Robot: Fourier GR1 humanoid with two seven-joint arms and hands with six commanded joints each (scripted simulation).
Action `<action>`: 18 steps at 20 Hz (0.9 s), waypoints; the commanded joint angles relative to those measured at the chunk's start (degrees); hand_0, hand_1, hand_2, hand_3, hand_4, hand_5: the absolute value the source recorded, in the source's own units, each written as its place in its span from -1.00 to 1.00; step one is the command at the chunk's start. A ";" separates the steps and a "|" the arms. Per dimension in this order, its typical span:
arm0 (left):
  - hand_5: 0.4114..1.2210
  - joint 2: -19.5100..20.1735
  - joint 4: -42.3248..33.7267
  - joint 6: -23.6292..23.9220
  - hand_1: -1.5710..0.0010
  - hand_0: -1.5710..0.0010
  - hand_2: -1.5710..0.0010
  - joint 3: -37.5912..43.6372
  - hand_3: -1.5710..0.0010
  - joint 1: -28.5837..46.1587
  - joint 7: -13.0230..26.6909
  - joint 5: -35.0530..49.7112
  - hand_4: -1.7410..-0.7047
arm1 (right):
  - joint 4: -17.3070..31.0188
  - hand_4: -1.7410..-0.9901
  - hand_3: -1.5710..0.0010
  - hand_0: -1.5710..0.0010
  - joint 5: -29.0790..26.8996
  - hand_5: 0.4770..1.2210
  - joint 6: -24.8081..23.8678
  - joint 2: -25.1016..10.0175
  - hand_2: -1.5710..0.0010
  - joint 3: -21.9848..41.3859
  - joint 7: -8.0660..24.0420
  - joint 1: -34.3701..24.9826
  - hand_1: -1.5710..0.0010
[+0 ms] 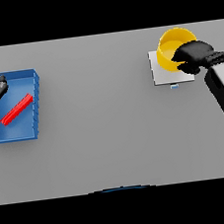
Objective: Pick up the red beaker and tilt it to pour out 1 green nut into yellow bowl. Pick up the yellow bowl and place it on the metallic measuring scale.
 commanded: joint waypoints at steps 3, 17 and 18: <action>-0.35 0.11 -0.34 -0.45 1.00 1.00 1.00 -0.23 1.00 -0.70 0.15 -0.06 0.96 | 1.03 -1.00 -0.79 -1.00 -0.45 1.00 -1.42 0.83 -0.71 -0.34 -1.97 0.80 -1.00; -0.38 -0.34 1.11 -0.12 1.00 1.00 1.00 -0.36 1.00 -1.82 -0.06 -0.27 0.96 | 3.14 -0.52 0.36 0.59 1.60 0.16 0.24 1.22 0.51 1.20 -3.39 -0.85 0.63; -0.38 -0.32 1.31 -0.07 1.00 1.00 1.00 -0.41 1.00 -1.71 0.32 -0.46 0.96 | 3.57 -0.50 0.41 0.67 1.65 0.11 -0.14 1.05 0.61 1.20 -4.36 -0.93 0.71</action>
